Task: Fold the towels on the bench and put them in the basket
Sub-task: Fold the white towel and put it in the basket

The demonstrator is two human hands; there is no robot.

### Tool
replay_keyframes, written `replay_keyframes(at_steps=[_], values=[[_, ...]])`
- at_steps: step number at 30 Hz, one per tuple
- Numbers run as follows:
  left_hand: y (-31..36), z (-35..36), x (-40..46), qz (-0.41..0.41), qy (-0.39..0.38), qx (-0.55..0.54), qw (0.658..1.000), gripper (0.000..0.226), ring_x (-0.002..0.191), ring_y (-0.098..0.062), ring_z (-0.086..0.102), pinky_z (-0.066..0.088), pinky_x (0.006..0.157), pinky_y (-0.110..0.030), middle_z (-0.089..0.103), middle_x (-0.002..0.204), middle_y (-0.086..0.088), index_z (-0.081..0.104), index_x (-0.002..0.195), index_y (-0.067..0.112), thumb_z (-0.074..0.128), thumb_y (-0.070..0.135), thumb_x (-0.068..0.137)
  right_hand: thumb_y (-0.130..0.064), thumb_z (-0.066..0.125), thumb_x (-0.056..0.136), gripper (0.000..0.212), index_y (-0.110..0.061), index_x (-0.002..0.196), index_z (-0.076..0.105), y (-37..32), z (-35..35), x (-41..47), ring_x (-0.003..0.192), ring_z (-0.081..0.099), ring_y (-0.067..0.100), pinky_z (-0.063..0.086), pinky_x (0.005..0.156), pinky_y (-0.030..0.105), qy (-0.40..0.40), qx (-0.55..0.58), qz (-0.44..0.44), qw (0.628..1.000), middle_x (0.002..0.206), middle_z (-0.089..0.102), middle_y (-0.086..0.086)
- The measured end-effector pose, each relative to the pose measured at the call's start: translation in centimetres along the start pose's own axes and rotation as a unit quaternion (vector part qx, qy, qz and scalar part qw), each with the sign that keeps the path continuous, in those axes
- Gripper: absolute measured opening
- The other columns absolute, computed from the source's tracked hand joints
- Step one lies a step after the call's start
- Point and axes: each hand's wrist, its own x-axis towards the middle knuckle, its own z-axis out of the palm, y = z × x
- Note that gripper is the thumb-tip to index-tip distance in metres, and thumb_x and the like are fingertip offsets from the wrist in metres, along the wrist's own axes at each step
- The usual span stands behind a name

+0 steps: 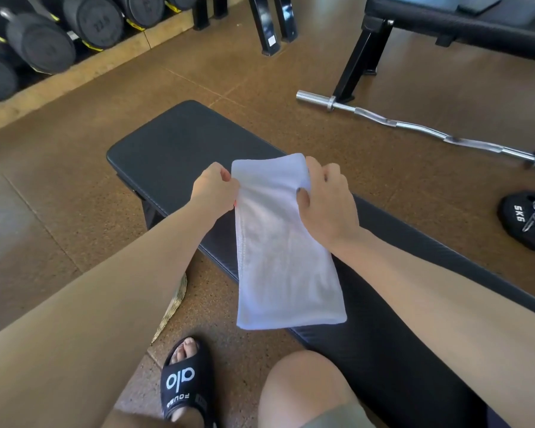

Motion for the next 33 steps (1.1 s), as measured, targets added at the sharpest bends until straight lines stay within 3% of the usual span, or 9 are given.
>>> replay_keyframes(at_steps=[5, 9, 11, 14, 18, 22, 26, 30, 33], values=[[0.1, 0.3, -0.8, 0.022, -0.013, 0.083, 0.996, 0.036, 0.074, -0.027, 0.063, 0.056, 0.078, -0.039, 0.066, 0.075, -0.007, 0.064, 0.094, 0.000, 0.058, 0.035, 0.092, -0.039, 0.032, 0.101, 0.054, -0.012, 0.148, 0.039, -0.4, 1.2, -1.6, 0.130, 0.043, 0.032, 0.040, 0.104, 0.043, -0.048, -0.094, -0.079, 0.991, 0.149, 0.040, 0.015], [-0.2, -0.2, -1.1, 0.028, -0.025, 0.096, 0.995, 0.022, 0.086, -0.035, 0.066, 0.056, 0.080, -0.044, 0.059, 0.087, -0.014, 0.058, 0.096, 0.002, 0.056, 0.023, 0.091, -0.048, 0.014, 0.098, 0.066, -0.014, 0.153, 0.029, -0.9, 1.4, -2.3, 0.145, 0.026, 0.034, 0.030, 0.116, 0.047, -0.098, -0.108, -0.063, 0.987, 0.161, 0.023, 0.015], [-0.4, -0.5, -1.2, 0.028, -0.023, 0.098, 0.994, 0.019, 0.092, -0.036, 0.066, 0.055, 0.079, -0.043, 0.062, 0.091, -0.016, 0.056, 0.098, 0.003, 0.053, 0.021, 0.093, -0.052, 0.013, 0.098, 0.068, -0.015, 0.154, 0.028, -1.0, 1.1, -2.3, 0.148, 0.023, 0.035, 0.027, 0.117, 0.048, -0.110, -0.114, -0.070, 0.985, 0.163, 0.020, 0.014], [-0.9, -0.4, -1.6, 0.047, -0.008, 0.121, 0.991, 0.020, 0.077, -0.028, 0.065, 0.049, 0.063, -0.034, 0.063, 0.087, -0.010, 0.054, 0.108, 0.004, 0.050, 0.022, 0.098, -0.058, 0.011, 0.097, 0.073, -0.017, 0.155, 0.027, -0.8, 1.2, -2.4, 0.148, 0.021, 0.035, 0.026, 0.117, 0.049, -0.128, -0.128, -0.073, 0.981, 0.164, 0.016, 0.013], [-1.5, 1.0, -2.5, 0.104, 0.037, 0.164, 0.980, 0.017, 0.075, -0.029, 0.055, 0.042, 0.057, -0.034, 0.060, 0.096, -0.017, 0.044, 0.109, 0.002, 0.046, 0.017, 0.102, -0.062, 0.008, 0.096, 0.076, -0.019, 0.157, 0.021, -0.6, 1.4, -2.5, 0.150, 0.015, 0.036, 0.021, 0.120, 0.051, -0.144, -0.136, -0.067, 0.978, 0.166, 0.009, 0.014], [-0.4, 1.5, -4.0, 0.166, 0.103, 0.195, 0.961, 0.030, 0.091, -0.028, 0.055, 0.049, 0.073, -0.033, 0.045, 0.115, -0.017, 0.039, 0.125, 0.003, 0.047, 0.021, 0.102, -0.059, 0.008, 0.097, 0.074, -0.019, 0.156, 0.025, -0.7, 0.7, -2.1, 0.149, 0.018, 0.036, 0.022, 0.119, 0.050, -0.135, -0.152, -0.082, 0.976, 0.164, 0.015, 0.017], [-1.2, 2.2, -7.7, 0.240, 0.089, 0.234, 0.938, 0.037, 0.075, -0.022, 0.051, 0.041, 0.063, -0.021, 0.037, 0.106, -0.011, 0.040, 0.121, 0.002, 0.057, 0.023, 0.096, -0.046, 0.006, 0.098, 0.068, -0.019, 0.156, 0.028, -0.7, 0.3, -2.5, 0.151, 0.016, 0.033, 0.019, 0.121, 0.048, -0.126, -0.136, -0.099, 0.978, 0.164, 0.019, 0.015], [-1.7, 1.4, -8.4, 0.162, 0.029, 0.135, 0.977, 0.026, 0.081, -0.019, 0.040, 0.037, 0.062, -0.012, 0.035, 0.104, -0.010, 0.036, 0.111, 0.003, 0.053, 0.001, 0.092, -0.045, 0.004, 0.097, 0.069, -0.018, 0.156, 0.026, -0.7, 0.6, -2.9, 0.151, 0.014, 0.031, 0.019, 0.119, 0.046, -0.133, -0.125, -0.100, 0.978, 0.164, 0.017, 0.014], [-2.0, 0.7, -8.4, 0.128, 0.010, 0.095, 0.987, 0.026, 0.079, -0.021, 0.045, 0.035, 0.055, -0.019, 0.045, 0.102, -0.013, 0.032, 0.107, 0.011, 0.051, 0.000, 0.093, -0.047, 0.005, 0.098, 0.068, -0.017, 0.157, 0.025, -0.6, 0.4, -2.7, 0.152, 0.014, 0.032, 0.019, 0.121, 0.048, -0.134, -0.150, -0.105, 0.974, 0.164, 0.017, 0.015]])
